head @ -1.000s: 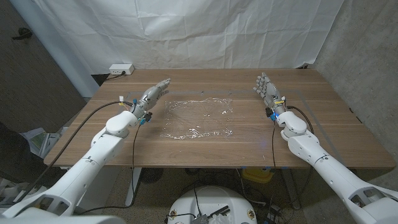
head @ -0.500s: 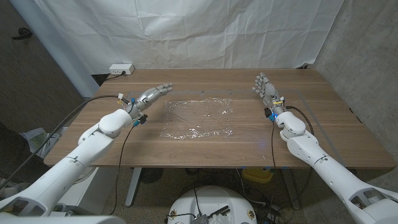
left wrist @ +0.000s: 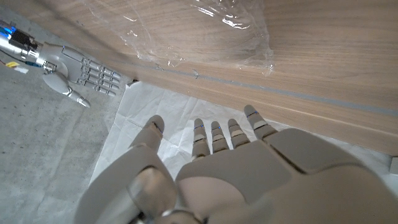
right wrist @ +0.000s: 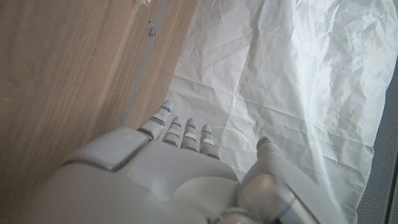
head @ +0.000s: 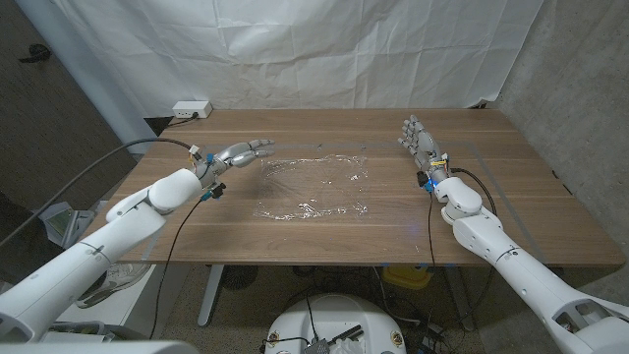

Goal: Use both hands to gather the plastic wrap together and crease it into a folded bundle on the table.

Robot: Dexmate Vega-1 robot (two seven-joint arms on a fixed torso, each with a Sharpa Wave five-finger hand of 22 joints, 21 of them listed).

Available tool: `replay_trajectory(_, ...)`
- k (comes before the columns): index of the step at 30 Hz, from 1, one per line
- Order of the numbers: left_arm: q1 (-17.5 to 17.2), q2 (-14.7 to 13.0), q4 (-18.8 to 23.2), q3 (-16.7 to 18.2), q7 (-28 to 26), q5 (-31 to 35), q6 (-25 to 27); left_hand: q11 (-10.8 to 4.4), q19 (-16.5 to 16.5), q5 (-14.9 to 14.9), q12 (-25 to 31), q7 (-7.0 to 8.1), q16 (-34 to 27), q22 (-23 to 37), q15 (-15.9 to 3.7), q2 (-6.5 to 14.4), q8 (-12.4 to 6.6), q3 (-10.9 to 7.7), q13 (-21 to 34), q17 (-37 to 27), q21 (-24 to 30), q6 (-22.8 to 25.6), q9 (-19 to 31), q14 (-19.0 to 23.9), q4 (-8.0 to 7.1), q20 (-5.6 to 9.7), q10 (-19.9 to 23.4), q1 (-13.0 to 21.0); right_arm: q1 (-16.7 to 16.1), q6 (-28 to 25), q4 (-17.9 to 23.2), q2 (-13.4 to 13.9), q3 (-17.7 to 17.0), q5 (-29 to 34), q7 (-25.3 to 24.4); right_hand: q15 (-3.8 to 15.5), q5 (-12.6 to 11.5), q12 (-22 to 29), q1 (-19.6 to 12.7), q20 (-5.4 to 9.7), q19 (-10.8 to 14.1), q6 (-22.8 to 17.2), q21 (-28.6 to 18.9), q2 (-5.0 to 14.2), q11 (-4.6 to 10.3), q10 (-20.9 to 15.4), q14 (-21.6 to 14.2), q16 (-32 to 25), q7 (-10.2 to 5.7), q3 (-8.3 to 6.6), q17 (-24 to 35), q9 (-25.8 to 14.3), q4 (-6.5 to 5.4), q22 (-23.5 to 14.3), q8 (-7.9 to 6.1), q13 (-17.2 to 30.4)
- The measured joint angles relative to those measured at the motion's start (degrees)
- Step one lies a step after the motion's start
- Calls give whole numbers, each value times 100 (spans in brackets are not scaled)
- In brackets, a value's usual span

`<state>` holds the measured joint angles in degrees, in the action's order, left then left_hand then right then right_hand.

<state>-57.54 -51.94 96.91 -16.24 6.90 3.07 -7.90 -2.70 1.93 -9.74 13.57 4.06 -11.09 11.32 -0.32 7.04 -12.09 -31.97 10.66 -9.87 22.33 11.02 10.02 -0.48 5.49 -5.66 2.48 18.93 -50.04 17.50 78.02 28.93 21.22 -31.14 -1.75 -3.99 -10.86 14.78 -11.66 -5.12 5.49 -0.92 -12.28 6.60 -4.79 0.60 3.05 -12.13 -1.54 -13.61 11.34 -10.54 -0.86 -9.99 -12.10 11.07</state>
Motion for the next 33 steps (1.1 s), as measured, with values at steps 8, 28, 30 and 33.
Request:
replay_trajectory(8, -66, -310, 311, -78, -48, 636, 318, -57, -175, 0, 22, 126, -83, 0, -92, -67, -12, -2, 12, -1, 44, 220, 0, 378, 198, -70, 220, 145, -9, 1, 26, 1, 14, 21, -32, 0, 0, 0, 0, 0, 0, 0, 0, 0, -2, -2, 0, 0, 0, 0, 0, -28, 0, 0, 0, 0)
replay_trajectory(28, 68, -768, 730, -406, 258, 1780, 840, -119, -439, 0, 128, 365, -89, -1, -203, -173, -91, -61, 16, -12, 142, 1291, -1, 898, 377, -50, 960, 400, 35, 36, 6, -1, 81, 298, -269, -1, 0, 0, -247, -2, 128, -212, -1, 90, -61, -272, -153, 0, 64, -166, -16, -28, 165, 0, -5, 0)
replay_trajectory(30, 90, -775, 733, -431, 304, 1877, 874, -130, -439, 0, 149, 348, -89, -1, -182, -173, -110, -61, 15, -15, 142, 1349, -1, 921, 377, -50, 1026, 400, 20, 46, 66, 44, 100, 457, -402, 2, 0, 0, -390, -11, 238, -355, -1, 85, -80, -431, -330, -50, 102, -263, -42, -28, 263, 0, -22, 0)
replay_trajectory(33, 124, -778, 733, -466, 367, 1986, 903, -116, -470, 0, 163, 294, -89, -1, -173, -173, -111, -61, 15, -15, 142, 1486, -1, 930, 377, -19, 1103, 400, -31, 49, 183, 127, 131, 748, -642, 5, 0, 43, -525, -61, 351, -557, -27, 63, -111, -631, -535, -68, 135, -348, -43, -28, 384, 1, -89, 0)
